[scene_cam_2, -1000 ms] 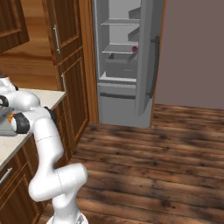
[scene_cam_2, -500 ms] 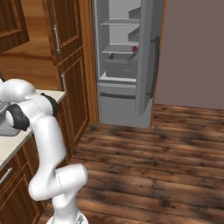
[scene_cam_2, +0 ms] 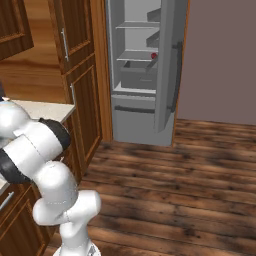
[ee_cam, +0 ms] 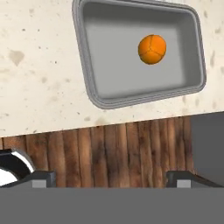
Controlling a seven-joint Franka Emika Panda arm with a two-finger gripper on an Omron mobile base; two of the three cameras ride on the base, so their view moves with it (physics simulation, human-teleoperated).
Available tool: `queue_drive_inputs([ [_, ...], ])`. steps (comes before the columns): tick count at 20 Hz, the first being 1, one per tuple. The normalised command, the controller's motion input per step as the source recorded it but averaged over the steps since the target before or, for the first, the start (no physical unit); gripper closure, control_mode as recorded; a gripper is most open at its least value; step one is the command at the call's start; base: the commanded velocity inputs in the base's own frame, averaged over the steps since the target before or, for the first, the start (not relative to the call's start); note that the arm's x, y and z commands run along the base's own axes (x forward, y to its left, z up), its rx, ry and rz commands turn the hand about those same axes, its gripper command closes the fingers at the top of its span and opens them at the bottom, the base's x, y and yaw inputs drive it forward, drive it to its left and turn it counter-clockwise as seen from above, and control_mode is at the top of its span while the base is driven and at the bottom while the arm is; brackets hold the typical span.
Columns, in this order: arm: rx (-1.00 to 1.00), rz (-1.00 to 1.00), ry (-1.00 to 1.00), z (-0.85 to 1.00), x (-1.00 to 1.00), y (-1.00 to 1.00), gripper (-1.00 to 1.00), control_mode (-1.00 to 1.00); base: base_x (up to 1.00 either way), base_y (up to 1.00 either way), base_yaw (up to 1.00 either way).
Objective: Pick the orange and pear from the fridge and place them inside the tupperware on the counter.
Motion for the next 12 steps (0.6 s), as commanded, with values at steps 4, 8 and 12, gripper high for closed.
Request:
queue_drive_inputs([
  [4, 0.24, -0.11, -0.01, 0.98, -0.26, -1.0, -1.0, -1.0, 0.0, 0.0, 0.0],
  [8, 0.24, -0.27, 0.0, 0.42, -0.26, -1.0, -1.0, -1.0, 0.0, 0.0, 0.0],
  [12, 0.2, -0.48, 0.09, 0.26, -0.04, -1.0, -1.0, -1.0, 0.0, 0.0, 0.0],
])
